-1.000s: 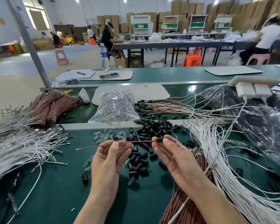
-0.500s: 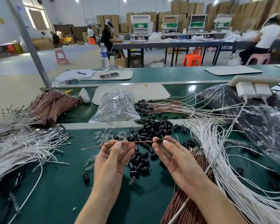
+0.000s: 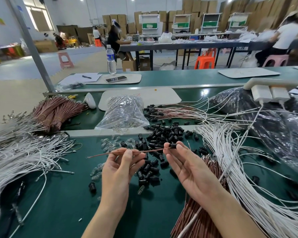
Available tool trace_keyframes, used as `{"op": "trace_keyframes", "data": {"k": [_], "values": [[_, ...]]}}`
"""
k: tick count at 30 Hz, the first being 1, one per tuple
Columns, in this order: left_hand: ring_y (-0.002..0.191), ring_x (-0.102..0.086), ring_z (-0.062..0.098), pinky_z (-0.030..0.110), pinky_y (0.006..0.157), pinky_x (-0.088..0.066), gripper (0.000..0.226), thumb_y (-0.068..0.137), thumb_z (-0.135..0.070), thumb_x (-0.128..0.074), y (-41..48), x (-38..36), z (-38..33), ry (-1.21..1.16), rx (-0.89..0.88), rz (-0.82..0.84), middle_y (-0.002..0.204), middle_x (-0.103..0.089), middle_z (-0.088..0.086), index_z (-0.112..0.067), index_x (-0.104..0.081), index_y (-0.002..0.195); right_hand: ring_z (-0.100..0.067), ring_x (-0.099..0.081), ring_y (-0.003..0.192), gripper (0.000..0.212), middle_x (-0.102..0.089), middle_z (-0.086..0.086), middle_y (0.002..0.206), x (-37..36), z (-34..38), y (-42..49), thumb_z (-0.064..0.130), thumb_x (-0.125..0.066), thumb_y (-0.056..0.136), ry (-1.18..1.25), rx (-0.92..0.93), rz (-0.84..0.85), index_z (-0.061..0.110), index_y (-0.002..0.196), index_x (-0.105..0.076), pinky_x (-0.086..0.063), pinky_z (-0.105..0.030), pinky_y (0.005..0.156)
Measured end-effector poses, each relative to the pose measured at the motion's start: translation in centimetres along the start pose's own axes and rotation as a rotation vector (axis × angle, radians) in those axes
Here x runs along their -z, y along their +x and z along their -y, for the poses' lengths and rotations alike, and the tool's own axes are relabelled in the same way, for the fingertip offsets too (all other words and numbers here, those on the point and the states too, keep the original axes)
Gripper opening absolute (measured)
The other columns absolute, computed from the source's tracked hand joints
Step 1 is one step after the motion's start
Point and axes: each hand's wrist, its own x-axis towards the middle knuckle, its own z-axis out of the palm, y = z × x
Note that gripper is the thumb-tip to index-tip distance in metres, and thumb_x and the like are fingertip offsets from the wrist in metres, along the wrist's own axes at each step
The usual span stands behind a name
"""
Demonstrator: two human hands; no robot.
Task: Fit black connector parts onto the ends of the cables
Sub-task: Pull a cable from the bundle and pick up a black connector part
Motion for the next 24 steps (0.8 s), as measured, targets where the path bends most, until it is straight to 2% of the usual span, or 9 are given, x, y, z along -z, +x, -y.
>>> {"op": "trace_keyframes", "data": {"k": [4,9,14,17,20,22,24], "values": [[0.089,-0.076,0.031,0.027,0.071,-0.061,0.005,0.098,-0.014,-0.062,0.0,0.2,-0.1,0.03,-0.036,-0.01,0.096,-0.076,0.017,-0.009,-0.059,0.098,-0.032,-0.075,0.098,0.017,-0.069,-0.028,0.119,-0.1,0.2,-0.2,0.005,-0.063,0.09,-0.025,-0.009,0.04,0.006,0.108,-0.065,-0.064,-0.032,0.074],[0.09,-0.076,0.03,0.027,0.071,-0.06,0.019,0.085,-0.025,-0.07,0.0,0.0,-0.2,0.007,-0.027,-0.005,0.097,-0.075,0.018,-0.011,-0.063,0.096,-0.03,-0.075,0.097,0.022,-0.069,-0.027,0.119,-0.2,0.1,-0.2,0.004,-0.063,0.088,-0.04,0.0,0.047,0.006,0.11,-0.064,-0.064,-0.032,0.076],[0.093,-0.075,0.031,0.028,0.072,-0.061,0.021,0.083,-0.027,-0.072,-0.2,0.0,-0.1,0.019,-0.002,0.042,0.101,-0.075,0.018,-0.012,-0.065,0.094,-0.03,-0.075,0.099,0.027,-0.07,-0.026,0.118,-0.2,-0.4,-0.2,0.006,-0.065,0.085,-0.063,-0.002,0.053,0.006,0.111,-0.063,-0.063,-0.03,0.075],[0.096,-0.075,0.032,0.028,0.071,-0.061,0.017,0.081,-0.024,-0.073,-0.7,-0.4,0.2,-0.005,0.078,0.14,0.105,-0.075,0.02,-0.014,-0.067,0.092,-0.028,-0.075,0.097,0.026,-0.071,-0.026,0.117,-0.2,-0.9,-0.2,0.006,-0.066,0.084,-0.072,-0.001,0.064,0.006,0.11,-0.063,-0.062,-0.028,0.074],[0.083,-0.075,0.025,0.026,0.062,-0.059,0.013,0.076,-0.027,-0.076,-1.2,-0.9,0.5,0.044,0.119,0.251,0.099,-0.076,0.018,-0.021,-0.071,0.086,-0.028,-0.076,0.093,0.029,-0.072,-0.026,0.114,-0.2,-1.5,-0.1,0.006,-0.067,0.082,-0.119,0.001,0.059,0.005,0.111,-0.062,-0.062,-0.027,0.071],[0.067,-0.069,0.019,0.025,0.053,-0.055,0.025,0.073,-0.029,-0.077,-1.2,-0.9,0.3,0.064,0.121,0.228,0.089,-0.074,0.014,-0.017,-0.07,0.093,-0.028,-0.076,0.09,0.028,-0.072,-0.025,0.113,-0.2,-1.5,0.0,0.005,-0.067,0.081,-0.14,0.023,0.042,0.005,0.109,-0.064,-0.063,-0.029,0.071],[0.061,-0.064,0.016,0.023,0.05,-0.052,0.033,0.074,-0.026,-0.075,-0.9,-0.7,-0.1,0.035,0.125,0.162,0.083,-0.071,0.01,-0.011,-0.066,0.102,-0.028,-0.076,0.089,0.025,-0.072,-0.026,0.114,-0.1,-0.8,0.0,0.004,-0.066,0.082,-0.113,0.055,0.023,0.005,0.107,-0.066,-0.063,-0.03,0.072]]}}
